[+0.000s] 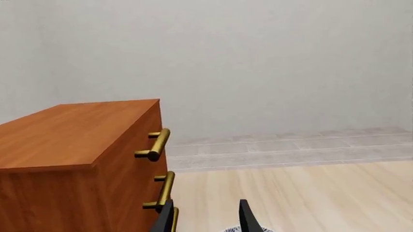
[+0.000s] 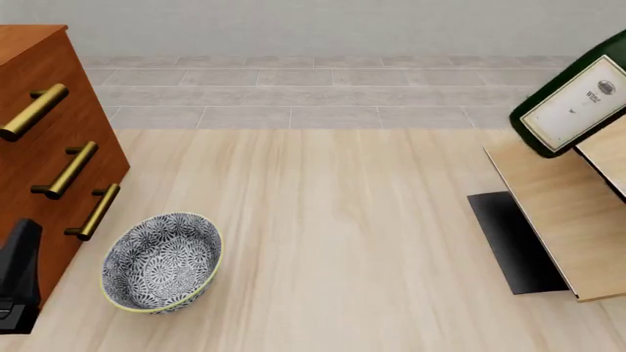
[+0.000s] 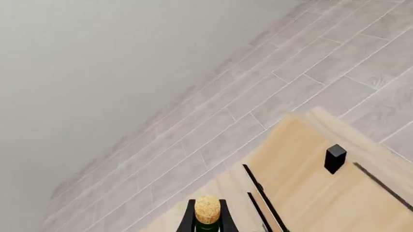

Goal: Put the wine bottle on the wine rack.

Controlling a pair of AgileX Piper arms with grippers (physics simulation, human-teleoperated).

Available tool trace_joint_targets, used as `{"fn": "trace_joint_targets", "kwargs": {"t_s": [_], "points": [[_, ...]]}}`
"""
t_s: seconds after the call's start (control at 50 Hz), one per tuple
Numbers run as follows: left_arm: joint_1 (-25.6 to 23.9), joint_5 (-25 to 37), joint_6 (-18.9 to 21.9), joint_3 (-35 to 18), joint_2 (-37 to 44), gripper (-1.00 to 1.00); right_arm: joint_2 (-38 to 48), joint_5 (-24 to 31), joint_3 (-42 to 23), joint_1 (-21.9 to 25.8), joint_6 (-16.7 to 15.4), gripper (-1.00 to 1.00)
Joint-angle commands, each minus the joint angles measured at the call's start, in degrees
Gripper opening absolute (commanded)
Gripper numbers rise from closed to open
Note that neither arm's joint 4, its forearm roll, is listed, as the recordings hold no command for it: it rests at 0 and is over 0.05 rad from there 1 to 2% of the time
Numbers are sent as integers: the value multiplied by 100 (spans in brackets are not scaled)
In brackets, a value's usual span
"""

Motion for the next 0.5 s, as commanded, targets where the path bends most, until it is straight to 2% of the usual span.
{"fn": "trace_joint_targets", "kwargs": {"t_s": [0.02, 0.5], "points": [[-25, 54, -17, -38, 0, 100, -99, 295, -201, -291, 57, -100], [-119, 162, -26, -147, 0, 100, -129, 908, -728, -968, -348, -100]]}}
